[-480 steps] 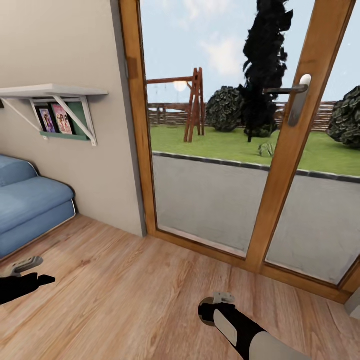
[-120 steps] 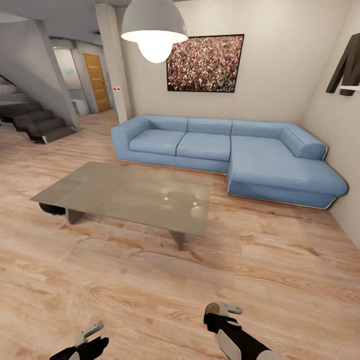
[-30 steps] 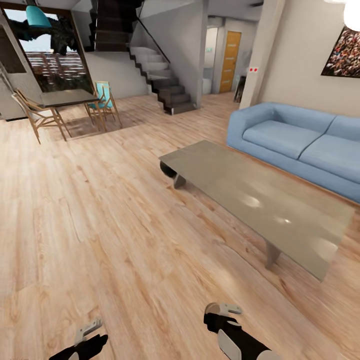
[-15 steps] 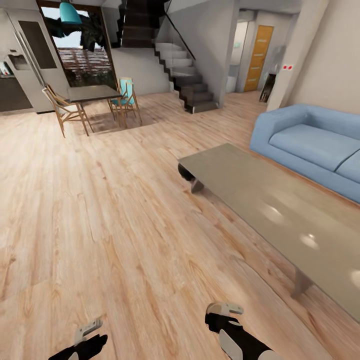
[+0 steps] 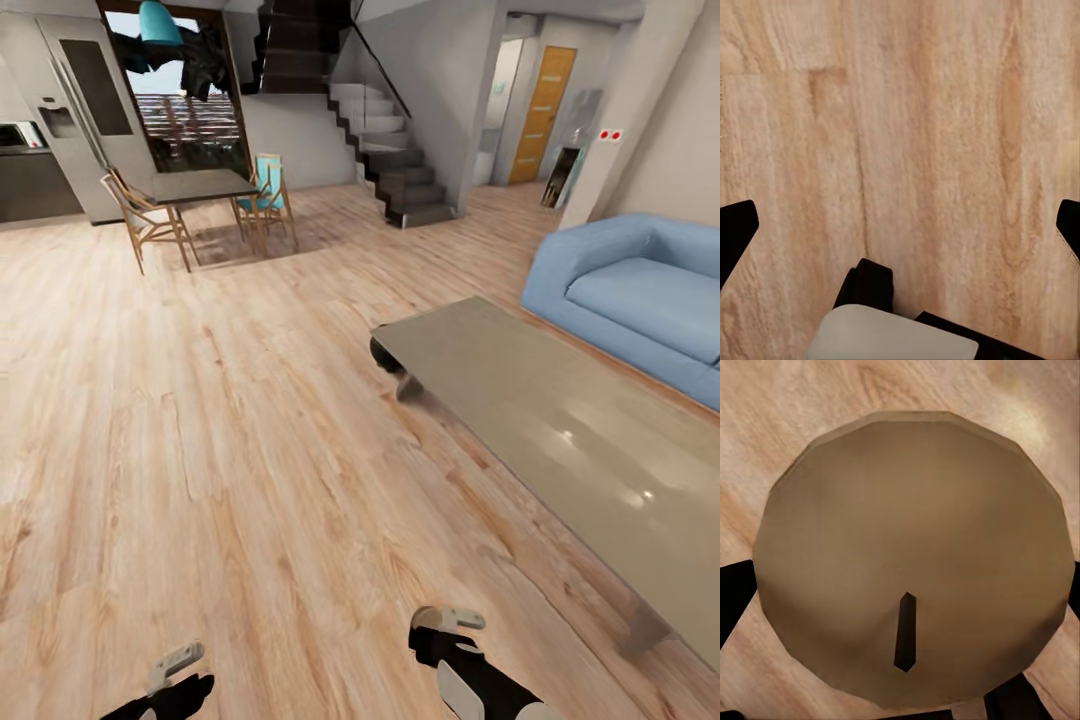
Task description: Place each of the two pumpkins and all three candles from the living room inside a cabinet in the living room (use any cabinet), then make sure every cabinet is closed, and position the cauldron so it is next to a table in the living room.
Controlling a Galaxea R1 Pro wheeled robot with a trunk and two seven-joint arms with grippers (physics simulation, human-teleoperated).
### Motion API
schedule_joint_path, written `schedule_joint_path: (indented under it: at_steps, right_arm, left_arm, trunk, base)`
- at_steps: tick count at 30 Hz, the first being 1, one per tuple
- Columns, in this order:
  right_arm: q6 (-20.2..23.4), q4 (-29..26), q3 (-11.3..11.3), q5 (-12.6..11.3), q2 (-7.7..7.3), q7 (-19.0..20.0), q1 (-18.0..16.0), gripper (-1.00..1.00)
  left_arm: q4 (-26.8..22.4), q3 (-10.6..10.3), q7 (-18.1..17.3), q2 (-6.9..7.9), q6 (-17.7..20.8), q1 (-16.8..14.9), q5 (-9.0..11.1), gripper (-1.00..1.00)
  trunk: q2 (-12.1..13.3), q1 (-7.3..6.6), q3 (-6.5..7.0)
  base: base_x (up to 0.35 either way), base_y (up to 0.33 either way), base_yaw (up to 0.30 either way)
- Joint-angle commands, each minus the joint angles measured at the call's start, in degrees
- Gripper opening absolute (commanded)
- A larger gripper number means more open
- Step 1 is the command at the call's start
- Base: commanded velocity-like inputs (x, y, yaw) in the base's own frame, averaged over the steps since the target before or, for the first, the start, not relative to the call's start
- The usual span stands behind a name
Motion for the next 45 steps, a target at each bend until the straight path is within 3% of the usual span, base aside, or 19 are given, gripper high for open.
schedule_joint_path:
  at_steps: [1, 36, 45]
  right_arm:
    - [0.2, -0.1, 0.5, -0.3, -0.03, -0.5, 0.0, -1.0]
    - [-0.8, -0.1, 0.6, -0.4, 0.04, -0.4, 0.0, -1.0]
    - [-0.8, -0.1, 0.6, -0.4, 0.03, -0.4, 0.0, -1.0]
  left_arm:
    - [-0.1, -0.3, 0.2, 0.05, 0.2, 0.0, 0.4, 1.0]
    - [0.0, -0.3, 0.2, 0.04, 0.1, 0.0, 0.3, 1.0]
    - [0.0, -0.3, 0.2, 0.04, 0.1, 0.0, 0.3, 1.0]
  trunk:
    - [0.0, 0.03, -0.04]
    - [0.0, 0.03, 0.13]
    - [0.0, 0.03, 0.13]
  base:
    - [0.33, 0.0, 0.251]
    - [0.33, 0.0, 0.284]
    - [0.33, -0.033, 0.038]
